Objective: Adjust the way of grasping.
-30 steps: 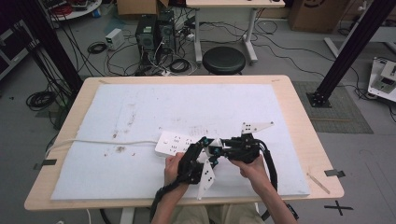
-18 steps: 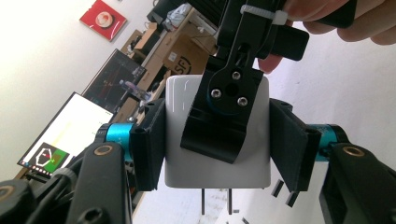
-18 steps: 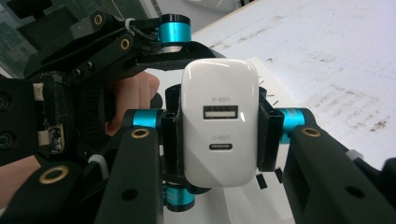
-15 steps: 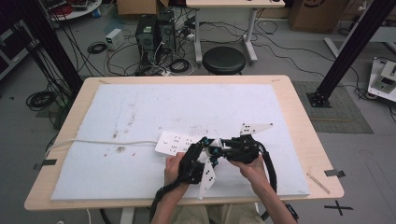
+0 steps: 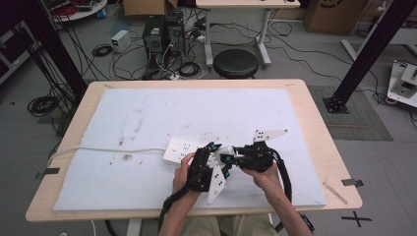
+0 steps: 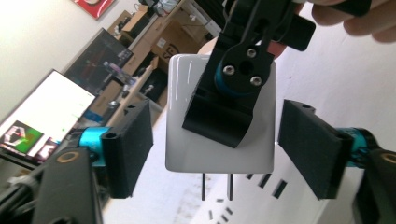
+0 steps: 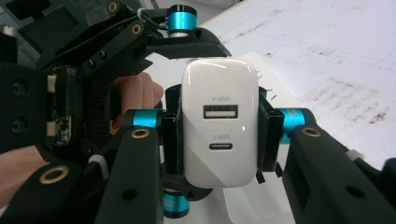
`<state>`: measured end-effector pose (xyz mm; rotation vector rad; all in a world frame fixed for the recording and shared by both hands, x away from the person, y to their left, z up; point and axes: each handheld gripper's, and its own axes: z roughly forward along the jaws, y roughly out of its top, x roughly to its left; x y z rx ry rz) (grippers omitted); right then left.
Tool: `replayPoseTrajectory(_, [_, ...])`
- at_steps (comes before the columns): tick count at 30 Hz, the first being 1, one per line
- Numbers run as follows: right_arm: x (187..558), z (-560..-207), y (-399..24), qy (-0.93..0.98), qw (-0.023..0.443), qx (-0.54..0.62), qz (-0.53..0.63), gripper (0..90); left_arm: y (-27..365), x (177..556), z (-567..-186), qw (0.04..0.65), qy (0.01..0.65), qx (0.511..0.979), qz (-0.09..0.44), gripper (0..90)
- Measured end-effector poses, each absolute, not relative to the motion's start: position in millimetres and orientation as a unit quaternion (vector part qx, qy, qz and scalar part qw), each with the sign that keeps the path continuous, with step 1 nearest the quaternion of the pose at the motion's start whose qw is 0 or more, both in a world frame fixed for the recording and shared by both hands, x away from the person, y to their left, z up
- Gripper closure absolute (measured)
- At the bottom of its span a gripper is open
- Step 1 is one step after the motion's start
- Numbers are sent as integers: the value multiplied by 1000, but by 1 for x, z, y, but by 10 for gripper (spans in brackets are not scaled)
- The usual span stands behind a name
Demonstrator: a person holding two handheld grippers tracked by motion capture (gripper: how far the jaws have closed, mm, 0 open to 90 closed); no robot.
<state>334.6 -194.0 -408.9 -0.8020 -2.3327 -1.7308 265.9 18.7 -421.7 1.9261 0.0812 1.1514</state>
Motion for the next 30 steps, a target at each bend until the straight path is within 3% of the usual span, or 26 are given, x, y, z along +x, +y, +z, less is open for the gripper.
replayPoseTrajectory(19, [336,-409,-200,-772,54,-274,-571,631,46,265,-421,503,98,775,370,230])
replayPoseTrajectory(30, [336,-406,-205,-769,45,-282,-572,631,75,263,-419,531,147,754,359,230])
